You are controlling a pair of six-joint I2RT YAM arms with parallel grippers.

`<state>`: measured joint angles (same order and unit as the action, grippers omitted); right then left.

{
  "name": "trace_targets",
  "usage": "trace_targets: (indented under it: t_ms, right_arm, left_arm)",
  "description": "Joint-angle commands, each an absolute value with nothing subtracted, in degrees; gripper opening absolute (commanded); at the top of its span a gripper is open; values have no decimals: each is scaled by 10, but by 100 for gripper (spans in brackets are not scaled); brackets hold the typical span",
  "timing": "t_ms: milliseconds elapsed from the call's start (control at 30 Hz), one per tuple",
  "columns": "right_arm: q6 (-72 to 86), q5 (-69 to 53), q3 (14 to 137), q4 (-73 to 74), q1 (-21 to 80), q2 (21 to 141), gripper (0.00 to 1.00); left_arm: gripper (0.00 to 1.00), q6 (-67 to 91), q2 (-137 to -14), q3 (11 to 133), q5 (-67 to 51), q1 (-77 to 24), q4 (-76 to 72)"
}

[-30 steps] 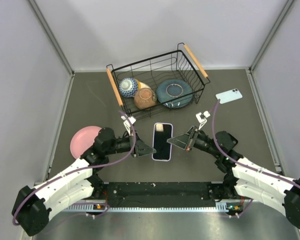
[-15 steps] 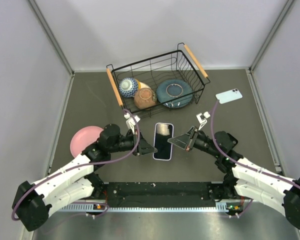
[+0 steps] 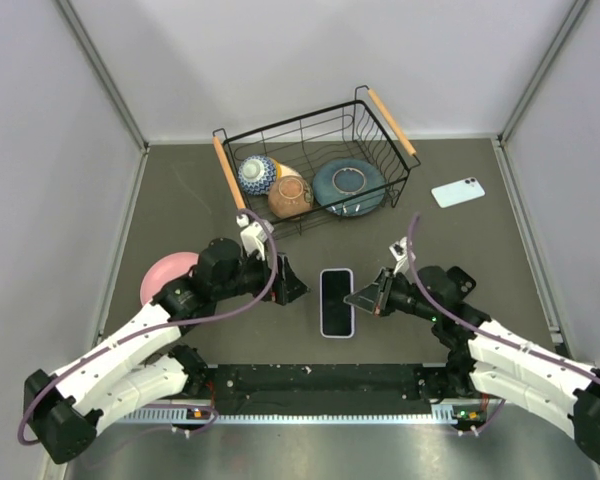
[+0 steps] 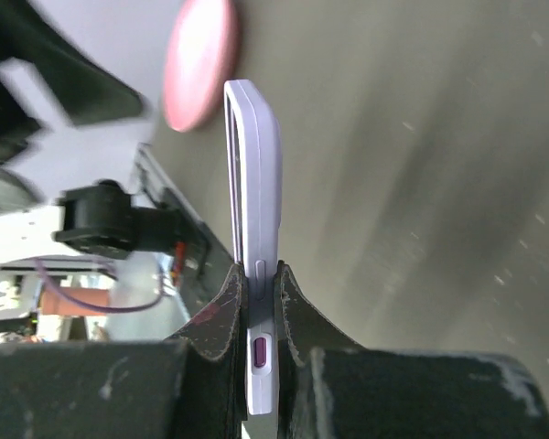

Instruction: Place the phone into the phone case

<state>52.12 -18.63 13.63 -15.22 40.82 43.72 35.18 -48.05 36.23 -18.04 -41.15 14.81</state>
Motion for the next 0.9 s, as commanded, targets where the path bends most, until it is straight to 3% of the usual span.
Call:
trace_targets:
  t_ms: [0,233,400,567,867]
  right_arm:
    - [457,-164,203,-67,408,474,0]
    - [404,-155,234,-48,383,612,0]
    - [407,-171,243,-62,358,680,1]
    - [404,-121,258,-1,357,695,20]
    - [395,-80,299,72,354,693,30]
  left_arm:
    - [99,251,-475,439,-85,-412,221]
    - [99,202,-453,456,11,-411,241]
    - [99,191,-432,463,12,-411,257]
    - [99,156,-411,477,27,-411,294]
    - [99,146,-398,473,18,-411,291]
